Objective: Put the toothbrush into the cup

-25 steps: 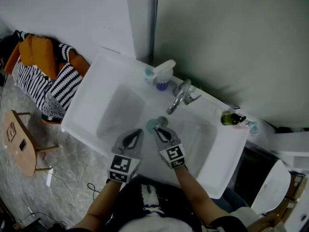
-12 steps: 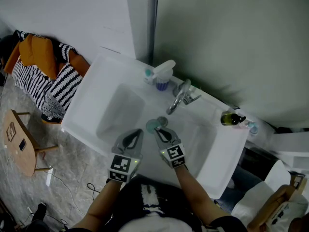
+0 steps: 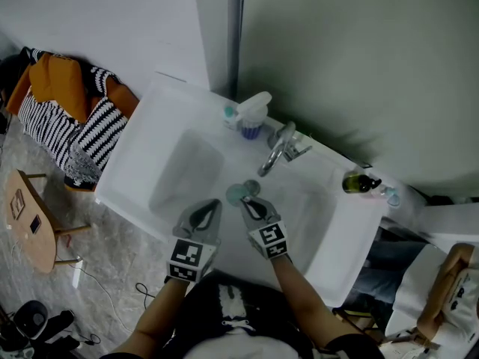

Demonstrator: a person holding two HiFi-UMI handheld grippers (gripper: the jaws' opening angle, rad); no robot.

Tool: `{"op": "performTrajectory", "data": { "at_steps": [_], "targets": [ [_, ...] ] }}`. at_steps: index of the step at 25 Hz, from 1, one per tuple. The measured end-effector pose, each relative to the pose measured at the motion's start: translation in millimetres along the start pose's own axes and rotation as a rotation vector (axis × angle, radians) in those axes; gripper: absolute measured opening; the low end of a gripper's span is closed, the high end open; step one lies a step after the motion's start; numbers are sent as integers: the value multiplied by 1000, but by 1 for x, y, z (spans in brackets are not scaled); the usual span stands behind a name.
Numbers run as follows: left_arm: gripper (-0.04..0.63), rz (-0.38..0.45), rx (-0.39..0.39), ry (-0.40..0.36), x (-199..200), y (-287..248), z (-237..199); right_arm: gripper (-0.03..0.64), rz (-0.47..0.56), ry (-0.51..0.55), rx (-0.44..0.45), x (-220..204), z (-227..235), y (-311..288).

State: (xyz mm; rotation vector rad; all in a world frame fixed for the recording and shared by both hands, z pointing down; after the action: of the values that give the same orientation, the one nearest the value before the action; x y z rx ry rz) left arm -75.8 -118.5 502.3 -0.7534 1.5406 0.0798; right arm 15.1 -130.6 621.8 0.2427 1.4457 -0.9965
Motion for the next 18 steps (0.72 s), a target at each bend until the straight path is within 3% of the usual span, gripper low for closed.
{"op": "performTrajectory", "data": {
  "at_steps": [18],
  "targets": [
    [0,-7,5,-2,-1,0,0,32,-42,-18,-2,-17,6,0]
  ]
}}
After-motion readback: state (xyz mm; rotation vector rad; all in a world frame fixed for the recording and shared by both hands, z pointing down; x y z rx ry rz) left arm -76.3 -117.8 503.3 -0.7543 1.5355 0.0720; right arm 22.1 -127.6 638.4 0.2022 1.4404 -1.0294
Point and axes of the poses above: the fingertips, and each gripper's own axes: y backward along the fingers, z to its right, x out of its top, the point moved 3 cm from there along y, backward along the fingers, and after that the axes turned 5 degrees about z, right-handed, at the moved point
